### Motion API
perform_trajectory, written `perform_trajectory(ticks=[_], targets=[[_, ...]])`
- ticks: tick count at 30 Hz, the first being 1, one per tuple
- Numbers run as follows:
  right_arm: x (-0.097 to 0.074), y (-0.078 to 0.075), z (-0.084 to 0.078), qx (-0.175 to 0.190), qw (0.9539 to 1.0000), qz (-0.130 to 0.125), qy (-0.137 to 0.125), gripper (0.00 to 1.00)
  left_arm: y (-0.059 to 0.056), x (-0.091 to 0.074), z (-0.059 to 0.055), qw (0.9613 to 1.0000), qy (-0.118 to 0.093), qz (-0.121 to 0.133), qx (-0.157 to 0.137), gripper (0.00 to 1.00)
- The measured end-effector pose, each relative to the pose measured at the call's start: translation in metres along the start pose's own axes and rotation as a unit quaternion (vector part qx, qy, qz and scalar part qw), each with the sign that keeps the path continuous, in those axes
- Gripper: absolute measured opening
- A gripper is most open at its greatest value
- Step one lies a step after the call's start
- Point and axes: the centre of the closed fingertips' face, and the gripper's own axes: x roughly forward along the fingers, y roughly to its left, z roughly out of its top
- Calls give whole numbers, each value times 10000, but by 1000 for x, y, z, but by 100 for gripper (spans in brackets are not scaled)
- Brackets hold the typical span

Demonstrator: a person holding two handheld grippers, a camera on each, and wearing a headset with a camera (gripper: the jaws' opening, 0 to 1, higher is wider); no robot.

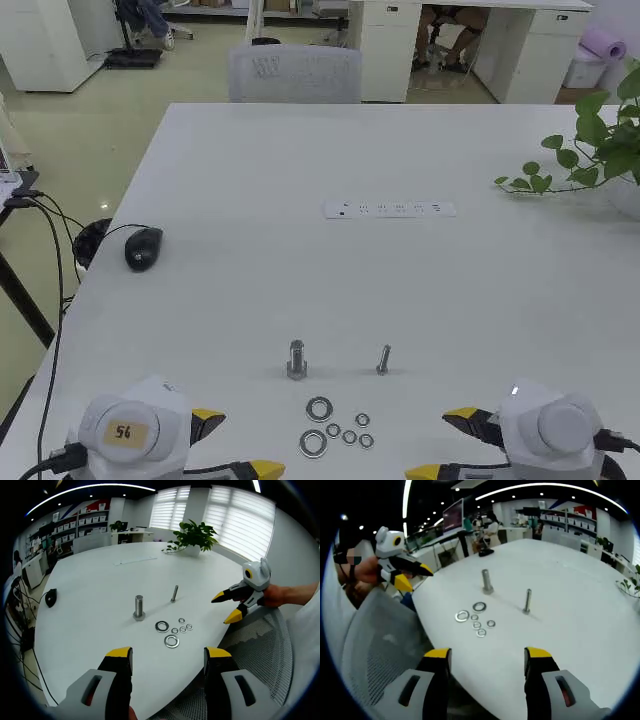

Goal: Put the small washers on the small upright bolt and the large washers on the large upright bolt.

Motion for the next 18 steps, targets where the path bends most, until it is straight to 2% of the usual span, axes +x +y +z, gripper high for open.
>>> perform_trajectory(ticks=[18], targets=[[-2,-1,2,9,10000,-34,-44,60,4,-2,6,9999,-136,23,-73,58]])
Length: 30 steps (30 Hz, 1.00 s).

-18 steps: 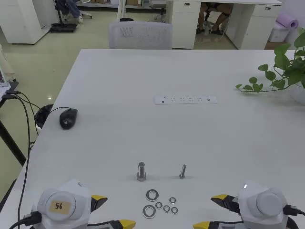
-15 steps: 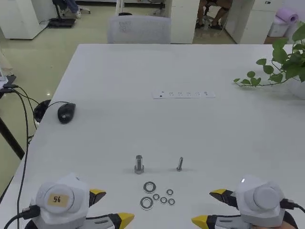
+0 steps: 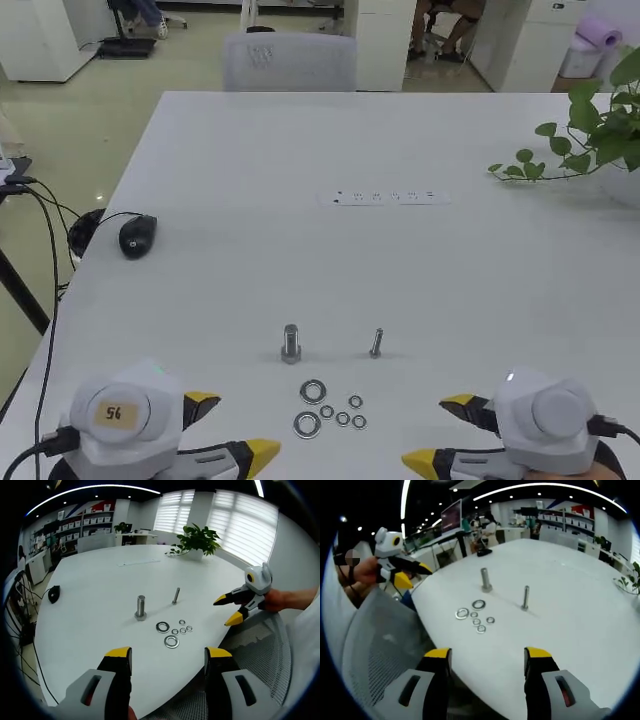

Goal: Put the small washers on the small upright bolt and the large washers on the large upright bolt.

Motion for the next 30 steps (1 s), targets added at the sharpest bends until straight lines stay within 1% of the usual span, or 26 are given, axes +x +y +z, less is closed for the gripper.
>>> perform_trajectory(ticks=[6,10,18,30], targets=[[0,-1,1,13,10000,5,-8,60,2,0,3,10000,-48,23,-28,59],[1,-1,2,30,10000,5,-37,60,2,0,4,10000,-60,18,-26,59],[2,-2,1,15,10000,8,-10,60,2,0,3,10000,-35,7,-6,59],[2,0,1,-10,10000,34,18,60,0,1,6,10000,-23,-16,38,59]])
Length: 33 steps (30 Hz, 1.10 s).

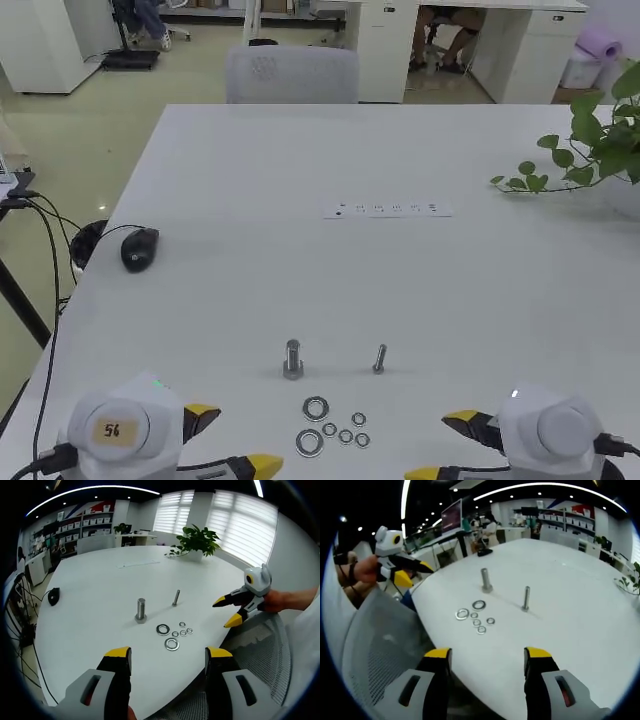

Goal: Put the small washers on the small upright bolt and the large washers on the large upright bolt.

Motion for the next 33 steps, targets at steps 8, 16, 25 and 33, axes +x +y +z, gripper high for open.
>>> perform_trajectory(ticks=[8,16,25,33], targets=[[2,0,2,-44,10000,14,57,58,-1,1,1,10000,-31,16,-6,59],[22,-10,10,-418,9982,29,428,40,1,-2,-2,9999,-97,65,-98,58],[63,-11,33,-1002,9916,362,740,23,0,-7,-9,9999,-50,68,-118,58],[90,-6,31,-1512,9799,601,1153,17,2,-10,-6,9998,-95,108,-134,58]])
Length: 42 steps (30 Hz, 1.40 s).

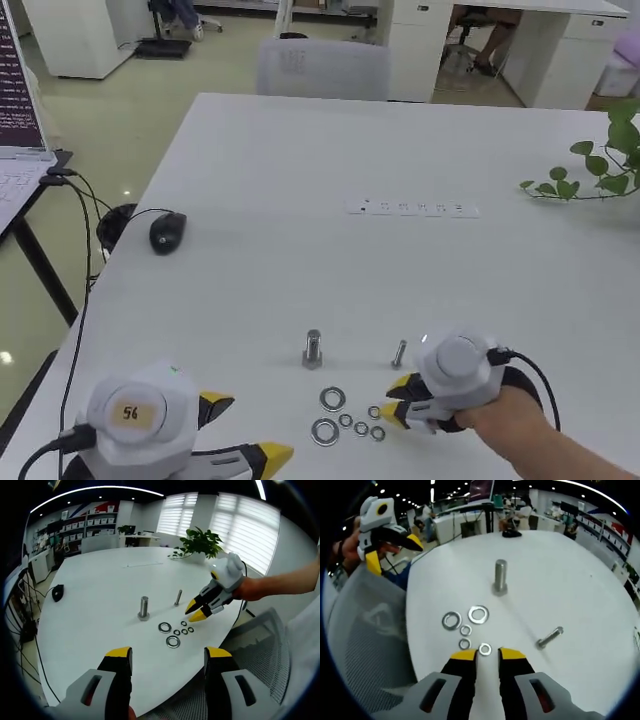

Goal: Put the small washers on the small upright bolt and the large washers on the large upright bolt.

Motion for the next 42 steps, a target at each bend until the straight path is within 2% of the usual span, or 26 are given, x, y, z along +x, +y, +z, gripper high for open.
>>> perform_trajectory(ticks=[7,10,11,18,23,33,39,41,42], targets=[[11,3,-10,-333,9987,138,352,17,-1,0,-2,10000,18,-6,-27,57],[13,3,-15,-601,9967,170,512,17,-1,1,-5,10000,49,-7,-47,57],[13,5,-10,-507,9979,180,364,17,-1,1,-5,10000,53,-11,-49,57],[17,7,-6,-687,9965,332,344,17,-1,2,-5,10000,63,-26,-55,56],[17,7,-7,-665,9964,354,384,17,0,1,-3,10000,60,-16,-48,56],[17,7,-8,-1266,9872,524,814,17,1,1,-4,9999,104,-9,-32,56],[17,6,-10,-1729,9772,551,1105,14,-1,4,-1,9999,114,-28,35,55],[17,6,-10,-1737,9770,553,1104,14,-2,4,-1,9999,119,-31,52,55],[17,5,-10,-1672,9785,549,1079,14,-2,4,0,9999,119,-34,58,55]])
